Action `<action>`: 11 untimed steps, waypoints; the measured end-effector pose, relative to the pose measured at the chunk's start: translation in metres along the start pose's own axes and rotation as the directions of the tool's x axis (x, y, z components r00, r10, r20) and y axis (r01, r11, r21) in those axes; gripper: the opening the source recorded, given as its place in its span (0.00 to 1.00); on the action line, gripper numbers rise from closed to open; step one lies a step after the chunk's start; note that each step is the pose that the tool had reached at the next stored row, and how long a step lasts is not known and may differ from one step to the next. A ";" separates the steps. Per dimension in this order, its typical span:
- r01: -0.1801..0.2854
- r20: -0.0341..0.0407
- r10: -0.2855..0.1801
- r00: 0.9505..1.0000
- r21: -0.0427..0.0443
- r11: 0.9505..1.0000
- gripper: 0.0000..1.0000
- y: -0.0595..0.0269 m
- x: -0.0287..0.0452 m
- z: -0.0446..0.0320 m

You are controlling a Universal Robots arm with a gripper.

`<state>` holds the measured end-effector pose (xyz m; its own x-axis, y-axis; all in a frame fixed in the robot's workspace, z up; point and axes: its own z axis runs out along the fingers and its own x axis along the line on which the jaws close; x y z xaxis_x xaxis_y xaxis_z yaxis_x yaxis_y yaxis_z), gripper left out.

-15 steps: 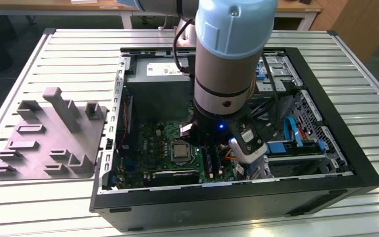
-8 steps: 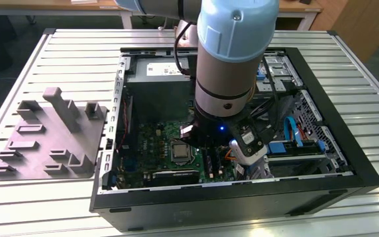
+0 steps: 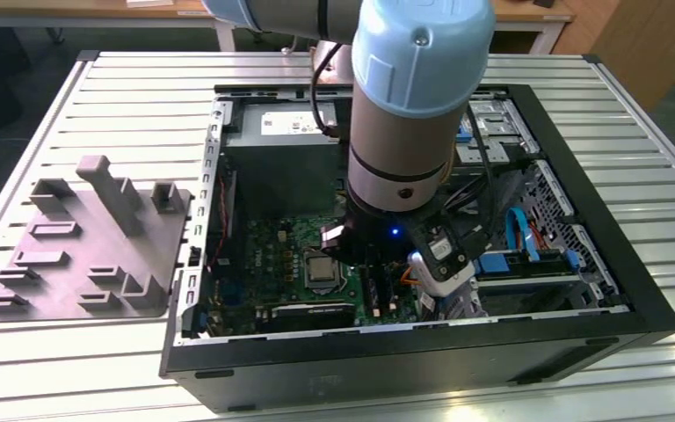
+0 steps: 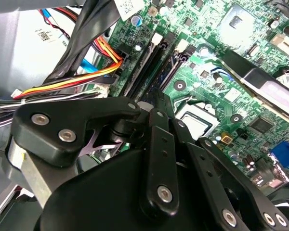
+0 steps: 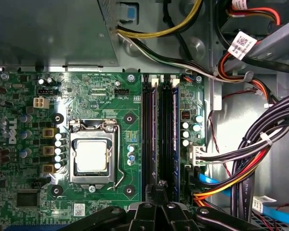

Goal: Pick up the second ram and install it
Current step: 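Press down the second ram until it locks into place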

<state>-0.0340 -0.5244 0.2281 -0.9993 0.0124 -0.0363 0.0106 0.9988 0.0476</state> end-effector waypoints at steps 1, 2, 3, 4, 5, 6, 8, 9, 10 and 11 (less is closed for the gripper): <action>0.000 0.000 0.000 1.000 0.000 1.000 0.10 0.0000 0.0000 0.0000; 0.000 0.000 0.000 1.000 0.000 1.000 0.10 0.0000 0.0000 0.0000; 0.000 0.000 0.000 1.000 0.000 1.000 0.10 0.0000 0.0000 0.0001; 0.000 0.000 0.000 1.000 0.000 1.000 0.10 0.0000 0.0000 0.0013; 0.000 0.000 0.000 1.000 0.000 1.000 0.10 -0.0001 0.0001 0.0026; 0.000 0.000 0.000 1.000 0.000 1.000 0.10 -0.0002 0.0001 0.0034; 0.000 0.000 0.000 1.000 0.000 1.000 0.10 -0.0002 0.0001 0.0035; 0.000 0.000 0.000 1.000 0.000 1.000 0.10 -0.0002 0.0001 0.0035; 0.000 0.000 0.000 1.000 0.000 1.000 0.10 -0.0001 0.0001 0.0044; 0.000 0.000 0.000 1.000 0.000 1.000 0.10 -0.0002 0.0002 0.0058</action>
<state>-0.0339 -0.5244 0.2223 -0.9993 0.0123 -0.0364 0.0106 0.9988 0.0479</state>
